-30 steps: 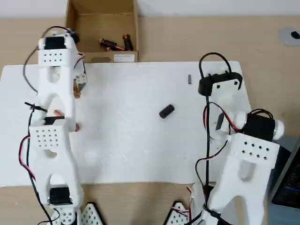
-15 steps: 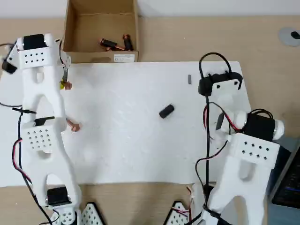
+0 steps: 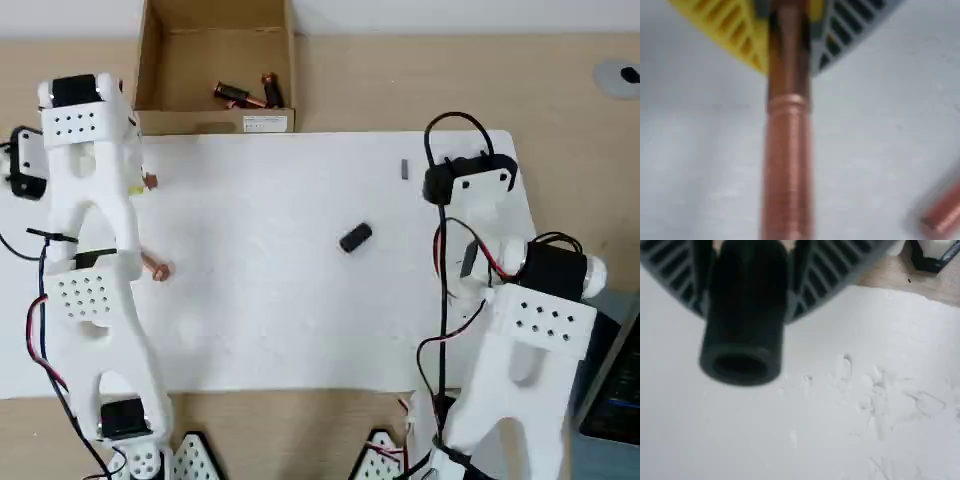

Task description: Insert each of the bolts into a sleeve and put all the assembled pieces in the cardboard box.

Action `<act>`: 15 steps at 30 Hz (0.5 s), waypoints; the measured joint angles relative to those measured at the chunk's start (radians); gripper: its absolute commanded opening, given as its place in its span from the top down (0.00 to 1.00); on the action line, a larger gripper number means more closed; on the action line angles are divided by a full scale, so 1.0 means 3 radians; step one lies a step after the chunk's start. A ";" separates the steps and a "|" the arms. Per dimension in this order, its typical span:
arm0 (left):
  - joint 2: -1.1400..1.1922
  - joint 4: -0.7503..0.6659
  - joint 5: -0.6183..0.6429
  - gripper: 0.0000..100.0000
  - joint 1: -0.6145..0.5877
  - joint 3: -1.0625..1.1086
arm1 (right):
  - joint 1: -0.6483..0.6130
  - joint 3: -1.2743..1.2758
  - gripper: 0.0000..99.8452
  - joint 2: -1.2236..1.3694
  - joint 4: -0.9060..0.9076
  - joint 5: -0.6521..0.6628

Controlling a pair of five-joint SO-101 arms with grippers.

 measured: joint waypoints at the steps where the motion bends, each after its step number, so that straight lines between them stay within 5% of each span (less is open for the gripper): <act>1: 0.0000 0.0000 0.0010 0.91 0.0000 0.0056 | 0.0000 0.0000 0.99 0.0000 0.0000 0.0000; 7: -0.0005 0.0000 0.0015 0.73 0.0005 0.0292 | 0.0000 0.0000 0.99 0.0000 0.0000 0.0000; 15: -0.0005 0.0000 -0.0184 0.72 0.0020 0.0302 | 0.0000 0.0000 0.99 0.0000 0.0000 0.0000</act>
